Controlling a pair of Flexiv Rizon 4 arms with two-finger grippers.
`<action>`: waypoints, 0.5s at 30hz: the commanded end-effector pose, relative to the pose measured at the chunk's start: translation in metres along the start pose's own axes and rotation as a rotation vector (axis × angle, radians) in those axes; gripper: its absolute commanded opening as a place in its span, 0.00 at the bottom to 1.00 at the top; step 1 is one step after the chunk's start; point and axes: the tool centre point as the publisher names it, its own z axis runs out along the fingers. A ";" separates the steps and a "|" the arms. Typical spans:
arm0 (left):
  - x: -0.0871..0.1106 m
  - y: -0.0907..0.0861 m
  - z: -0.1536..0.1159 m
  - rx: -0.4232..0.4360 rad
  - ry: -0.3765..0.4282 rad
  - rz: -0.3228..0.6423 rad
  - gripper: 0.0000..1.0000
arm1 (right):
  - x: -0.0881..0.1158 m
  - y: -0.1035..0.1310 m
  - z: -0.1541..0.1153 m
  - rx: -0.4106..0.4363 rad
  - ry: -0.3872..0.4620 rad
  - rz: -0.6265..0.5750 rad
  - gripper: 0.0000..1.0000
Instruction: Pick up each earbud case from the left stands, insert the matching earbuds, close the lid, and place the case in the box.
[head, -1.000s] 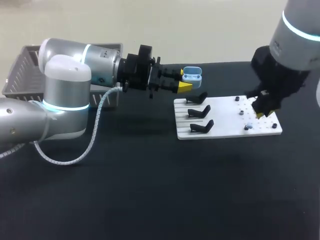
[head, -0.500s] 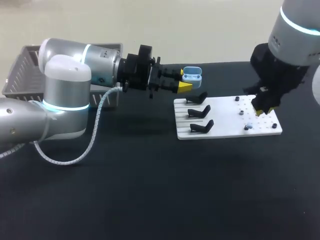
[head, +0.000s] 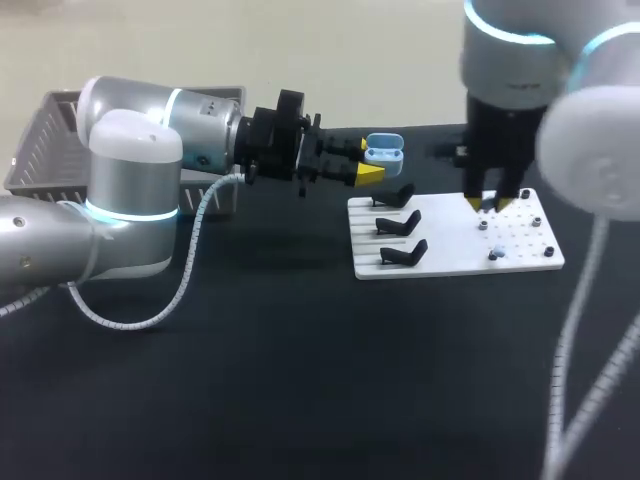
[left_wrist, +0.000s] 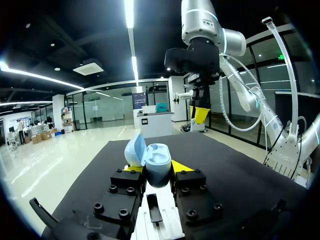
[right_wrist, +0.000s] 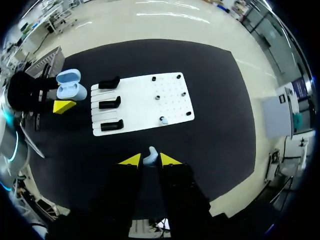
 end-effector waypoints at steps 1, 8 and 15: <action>0.000 0.000 0.000 0.000 -0.001 0.001 0.00 | -0.011 0.022 -0.007 0.131 0.024 0.038 0.00; 0.000 0.000 0.000 0.000 -0.001 0.001 0.00 | -0.012 0.025 -0.009 0.126 0.016 0.051 0.00; 0.000 0.000 0.000 0.000 -0.001 0.001 0.00 | -0.012 0.025 -0.009 0.126 0.016 0.051 0.00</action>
